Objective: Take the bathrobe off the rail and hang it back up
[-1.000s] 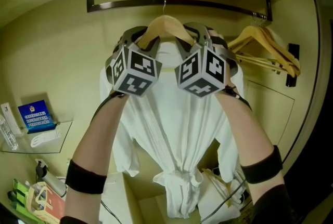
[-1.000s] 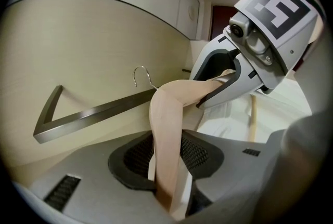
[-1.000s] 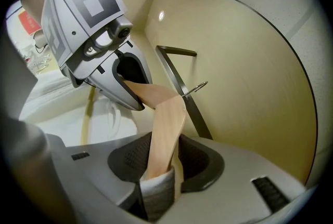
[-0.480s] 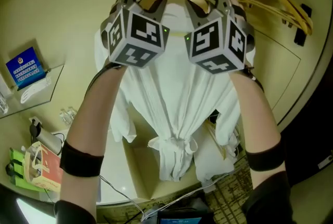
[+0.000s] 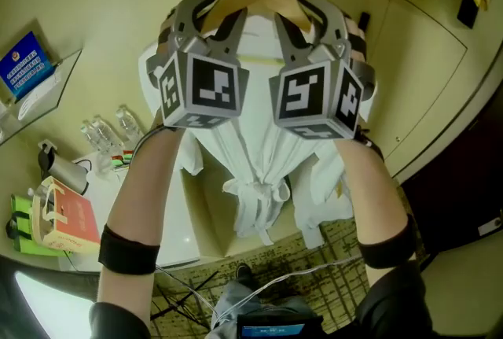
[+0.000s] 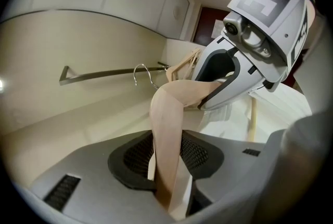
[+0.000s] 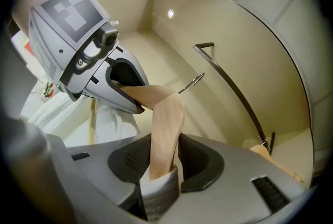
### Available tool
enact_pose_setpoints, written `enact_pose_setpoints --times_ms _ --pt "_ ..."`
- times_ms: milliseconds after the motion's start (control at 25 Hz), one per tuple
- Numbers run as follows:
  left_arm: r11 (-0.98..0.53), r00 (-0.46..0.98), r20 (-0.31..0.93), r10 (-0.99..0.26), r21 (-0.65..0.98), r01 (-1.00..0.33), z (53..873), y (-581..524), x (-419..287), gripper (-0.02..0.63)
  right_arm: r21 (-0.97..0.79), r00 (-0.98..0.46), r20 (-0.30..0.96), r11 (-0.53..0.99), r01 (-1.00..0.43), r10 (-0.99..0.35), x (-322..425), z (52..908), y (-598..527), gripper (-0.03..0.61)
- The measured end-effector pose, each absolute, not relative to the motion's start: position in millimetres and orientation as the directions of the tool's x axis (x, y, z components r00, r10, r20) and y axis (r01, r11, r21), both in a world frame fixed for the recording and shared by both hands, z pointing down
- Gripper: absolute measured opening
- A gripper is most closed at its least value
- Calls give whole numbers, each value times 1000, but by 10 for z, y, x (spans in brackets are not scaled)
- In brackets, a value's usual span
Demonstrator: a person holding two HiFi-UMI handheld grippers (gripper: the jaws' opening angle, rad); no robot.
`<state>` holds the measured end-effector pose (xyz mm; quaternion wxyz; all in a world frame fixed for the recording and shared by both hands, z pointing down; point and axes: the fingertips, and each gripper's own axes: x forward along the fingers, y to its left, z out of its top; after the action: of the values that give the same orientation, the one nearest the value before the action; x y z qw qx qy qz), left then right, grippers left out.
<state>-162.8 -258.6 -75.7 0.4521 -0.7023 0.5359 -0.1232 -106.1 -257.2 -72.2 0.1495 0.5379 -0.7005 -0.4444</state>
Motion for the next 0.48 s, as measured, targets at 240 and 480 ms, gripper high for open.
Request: enact_pose_setpoints --times_ms 240,480 --pt "-56 365 -242 -899 -763 -644 230 -2494 -1580 146 769 -421 -175 144 -623 -890 -1021 301 -2521 155" --pt "-135 370 -152 -916 -755 -642 1388 -2490 -1616 144 757 -423 -89 215 -618 -902 -1032 1391 -2484 155"
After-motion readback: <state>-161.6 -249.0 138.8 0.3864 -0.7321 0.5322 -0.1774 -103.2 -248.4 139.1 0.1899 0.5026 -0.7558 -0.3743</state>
